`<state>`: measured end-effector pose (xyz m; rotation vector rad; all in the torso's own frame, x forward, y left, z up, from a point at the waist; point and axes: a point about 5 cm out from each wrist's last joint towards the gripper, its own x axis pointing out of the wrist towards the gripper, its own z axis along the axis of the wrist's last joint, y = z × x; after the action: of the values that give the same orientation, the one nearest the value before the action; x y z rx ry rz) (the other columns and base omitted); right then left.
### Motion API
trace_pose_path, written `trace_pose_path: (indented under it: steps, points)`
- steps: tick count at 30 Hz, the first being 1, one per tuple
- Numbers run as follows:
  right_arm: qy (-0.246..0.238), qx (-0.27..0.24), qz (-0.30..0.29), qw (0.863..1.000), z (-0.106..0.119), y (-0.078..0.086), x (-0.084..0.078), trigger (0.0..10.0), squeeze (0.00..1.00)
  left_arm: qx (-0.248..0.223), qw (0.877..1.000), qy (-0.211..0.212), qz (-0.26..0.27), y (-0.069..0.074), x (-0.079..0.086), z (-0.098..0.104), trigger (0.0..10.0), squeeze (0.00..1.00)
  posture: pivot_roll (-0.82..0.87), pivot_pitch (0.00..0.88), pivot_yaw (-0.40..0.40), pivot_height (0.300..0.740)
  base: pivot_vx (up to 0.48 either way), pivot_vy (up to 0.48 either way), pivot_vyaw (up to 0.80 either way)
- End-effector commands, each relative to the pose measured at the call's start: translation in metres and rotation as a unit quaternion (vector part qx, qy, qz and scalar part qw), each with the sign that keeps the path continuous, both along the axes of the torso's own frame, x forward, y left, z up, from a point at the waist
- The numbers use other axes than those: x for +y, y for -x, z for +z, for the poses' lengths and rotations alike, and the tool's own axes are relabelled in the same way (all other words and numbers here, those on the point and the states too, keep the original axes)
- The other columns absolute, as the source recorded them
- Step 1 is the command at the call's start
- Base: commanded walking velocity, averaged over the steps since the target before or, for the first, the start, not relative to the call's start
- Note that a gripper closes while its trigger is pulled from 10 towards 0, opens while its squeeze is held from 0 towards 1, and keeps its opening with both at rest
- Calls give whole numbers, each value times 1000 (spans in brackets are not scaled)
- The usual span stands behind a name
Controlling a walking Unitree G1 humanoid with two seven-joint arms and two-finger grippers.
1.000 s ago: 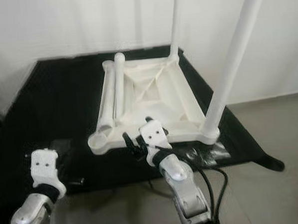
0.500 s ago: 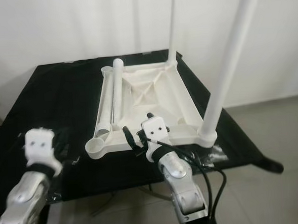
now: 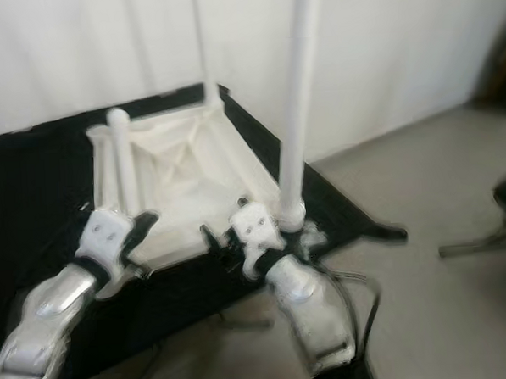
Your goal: Building children table
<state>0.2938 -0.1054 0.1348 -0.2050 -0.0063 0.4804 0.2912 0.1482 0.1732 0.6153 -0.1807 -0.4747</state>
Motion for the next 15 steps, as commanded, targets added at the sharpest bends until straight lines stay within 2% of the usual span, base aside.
trace_pose_path:
  steps: [1, 4, 5, 6, 7, 9, 11, 15]
  points:
    - [-10, 3, 18, 1000, 1, 0, 9, 10000, 0, -1, 999, -51, 9, -2, 9, -4, 10000, 0, -74, 0, 45, 740, 0, 0, 0]
    - [-17, 14, 24, 999, -2, -2, 10, 10000, 0, -15, 991, -132, 10, -9, 17, 0, 10000, 0, -76, 0, 45, 740, 0, 0, 0]
    - [-17, 14, 24, 999, -2, -2, 10, 10000, 0, -15, 991, -132, 10, -9, 17, 0, 10000, 0, -76, 0, 45, 740, 0, 0, 0]
    - [-20, 18, 25, 999, -3, -3, 10, 10000, 0, -20, 985, -167, 27, -14, 28, 5, 10000, 1000, -78, 0, 48, 740, 0, 0, 0]
    - [-20, 18, 25, 999, -3, -3, 10, 10000, 0, -20, 985, -167, 27, -14, 28, 5, 10000, 1000, -78, 0, 48, 740, 0, 0, 0]
    - [-22, 23, 26, 999, -3, -4, 11, 10000, 0, -17, 974, -222, 41, -17, 40, 6, 10000, 1000, -80, 0, 51, 740, 0, 0, 0]
    - [-24, 27, 27, 999, -4, -4, 11, 10000, 0, 2, 966, -255, 44, -18, 48, 3, 10000, 1000, -78, 0, 51, 740, 0, 0, 0]
    - [-24, 29, 28, 999, -5, -5, 11, 10000, 0, 11, 964, -261, 44, -18, 51, 2, 10000, 1000, -78, 0, 51, 740, 0, 0, 0]
